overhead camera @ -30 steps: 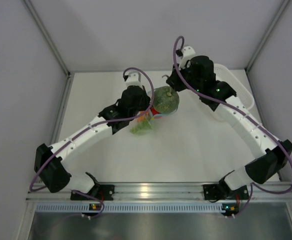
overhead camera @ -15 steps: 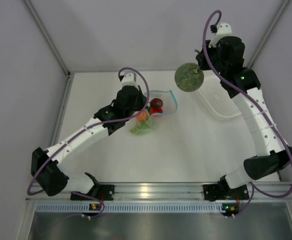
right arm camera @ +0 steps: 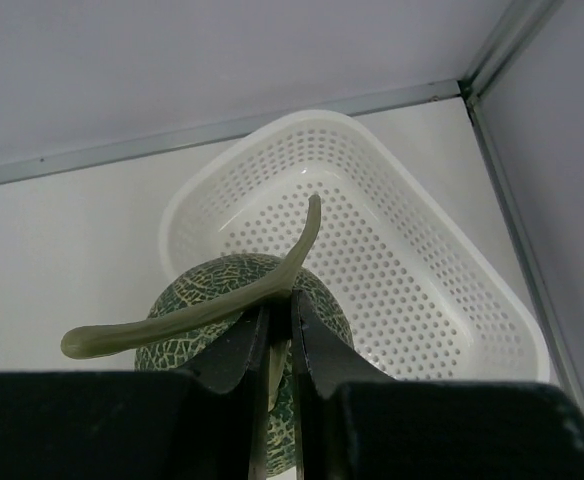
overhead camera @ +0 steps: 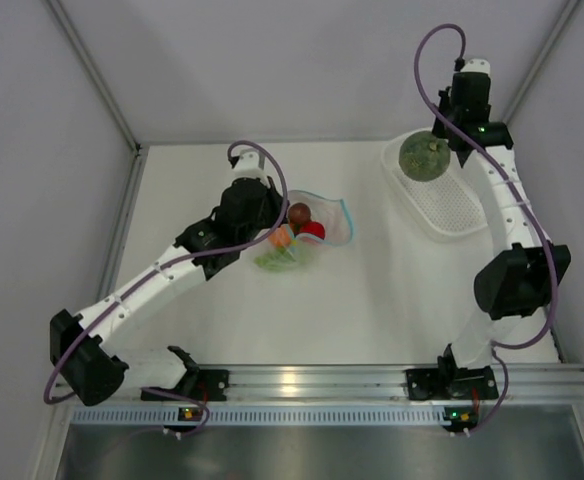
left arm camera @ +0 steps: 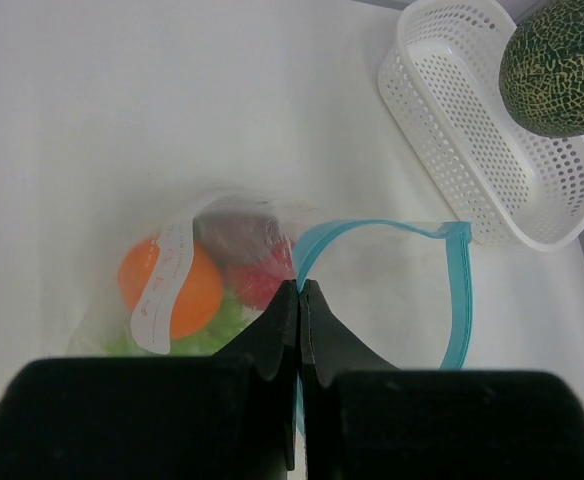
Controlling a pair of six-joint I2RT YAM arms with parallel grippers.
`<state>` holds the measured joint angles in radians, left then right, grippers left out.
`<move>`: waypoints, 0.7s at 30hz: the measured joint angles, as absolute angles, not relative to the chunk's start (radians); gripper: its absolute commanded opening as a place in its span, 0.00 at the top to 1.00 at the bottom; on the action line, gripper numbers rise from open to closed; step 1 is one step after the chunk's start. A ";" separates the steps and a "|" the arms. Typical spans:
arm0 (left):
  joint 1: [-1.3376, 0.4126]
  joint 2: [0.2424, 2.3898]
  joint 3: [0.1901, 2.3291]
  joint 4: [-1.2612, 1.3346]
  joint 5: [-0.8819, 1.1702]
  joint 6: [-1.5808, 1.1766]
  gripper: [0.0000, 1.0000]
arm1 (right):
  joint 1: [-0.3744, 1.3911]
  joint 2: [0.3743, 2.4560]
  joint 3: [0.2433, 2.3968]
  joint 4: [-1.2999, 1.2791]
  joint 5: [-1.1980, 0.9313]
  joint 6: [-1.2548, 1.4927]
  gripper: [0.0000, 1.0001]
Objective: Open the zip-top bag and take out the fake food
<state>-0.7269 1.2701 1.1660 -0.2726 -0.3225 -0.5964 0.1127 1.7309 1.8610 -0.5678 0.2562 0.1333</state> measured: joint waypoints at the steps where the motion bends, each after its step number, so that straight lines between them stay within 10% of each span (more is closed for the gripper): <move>1: -0.727 1.264 1.162 -0.273 -0.319 -0.595 1.00 | 0.105 1.743 1.861 -0.564 0.270 0.132 1.00; 21: -0.727 1.214 1.121 -0.292 -0.216 -0.572 1.00 | -0.009 2.111 1.954 -0.385 0.339 0.034 1.00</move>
<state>-0.7269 1.2144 1.1213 -0.2924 -0.2165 -0.5720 -0.0090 2.1113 1.9541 -0.3855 0.3389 0.0341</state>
